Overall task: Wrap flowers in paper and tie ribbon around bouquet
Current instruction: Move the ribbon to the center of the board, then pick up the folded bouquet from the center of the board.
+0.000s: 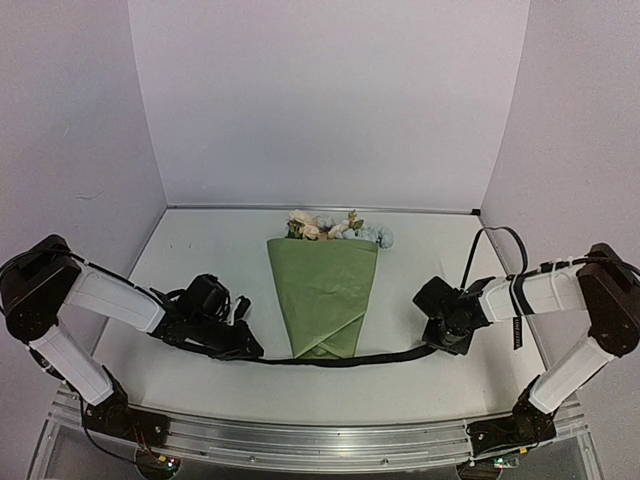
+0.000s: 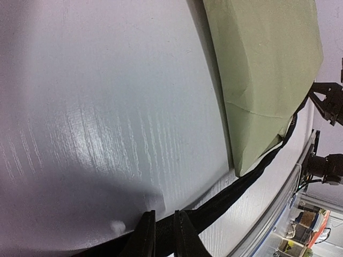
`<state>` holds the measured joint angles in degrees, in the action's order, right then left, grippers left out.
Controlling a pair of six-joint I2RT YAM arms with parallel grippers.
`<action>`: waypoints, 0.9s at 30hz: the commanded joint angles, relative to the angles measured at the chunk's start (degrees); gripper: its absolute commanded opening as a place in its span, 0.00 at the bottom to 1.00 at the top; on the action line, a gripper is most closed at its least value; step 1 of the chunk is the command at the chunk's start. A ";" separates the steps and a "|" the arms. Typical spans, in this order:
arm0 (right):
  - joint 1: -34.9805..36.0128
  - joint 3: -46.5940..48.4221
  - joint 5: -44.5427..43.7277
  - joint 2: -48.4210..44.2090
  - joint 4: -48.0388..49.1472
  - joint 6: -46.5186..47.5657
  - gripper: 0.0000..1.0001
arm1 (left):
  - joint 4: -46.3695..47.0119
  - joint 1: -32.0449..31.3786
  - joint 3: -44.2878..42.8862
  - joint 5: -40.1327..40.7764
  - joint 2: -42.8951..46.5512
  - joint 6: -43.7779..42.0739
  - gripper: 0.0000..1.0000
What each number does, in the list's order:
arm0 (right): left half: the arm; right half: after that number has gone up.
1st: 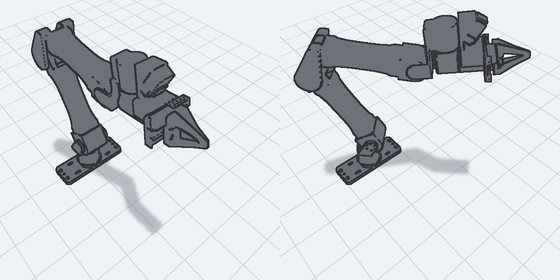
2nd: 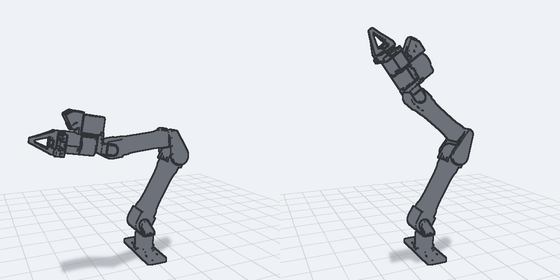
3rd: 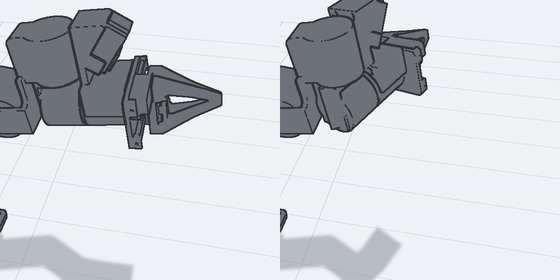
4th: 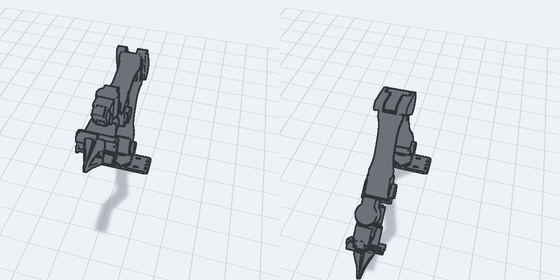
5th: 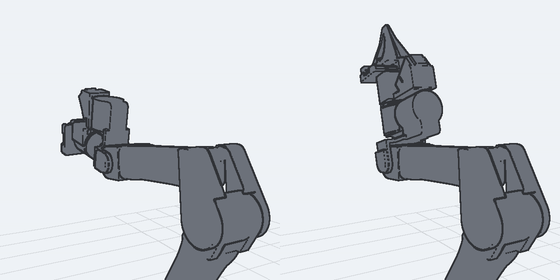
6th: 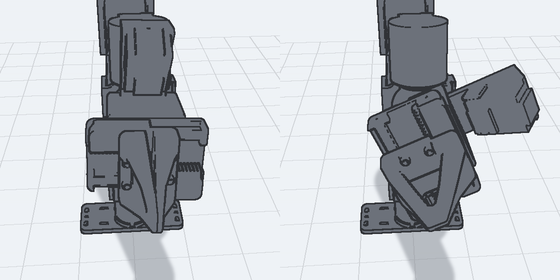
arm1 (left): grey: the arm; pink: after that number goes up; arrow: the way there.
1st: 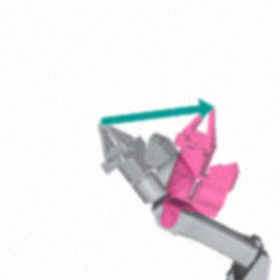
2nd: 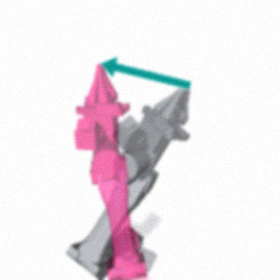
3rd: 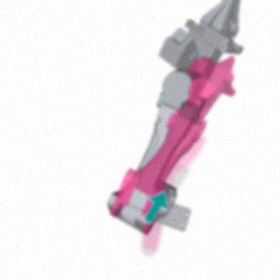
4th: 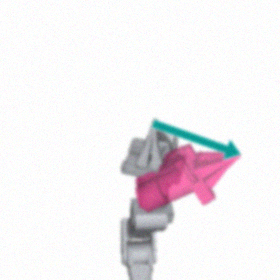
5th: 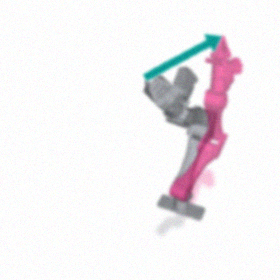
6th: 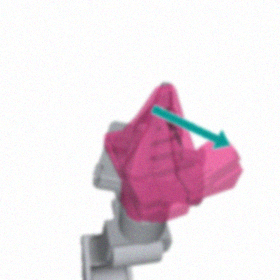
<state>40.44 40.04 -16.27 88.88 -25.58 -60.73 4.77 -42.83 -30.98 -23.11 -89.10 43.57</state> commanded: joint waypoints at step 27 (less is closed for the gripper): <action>-2.57 33.95 35.51 22.48 6.34 15.62 0.98 | 2.41 14.44 -29.36 -11.69 -20.39 -1.08 0.67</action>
<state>39.26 71.30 16.45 107.99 -21.11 -42.88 2.77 -27.78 -56.14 -29.39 -106.72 41.98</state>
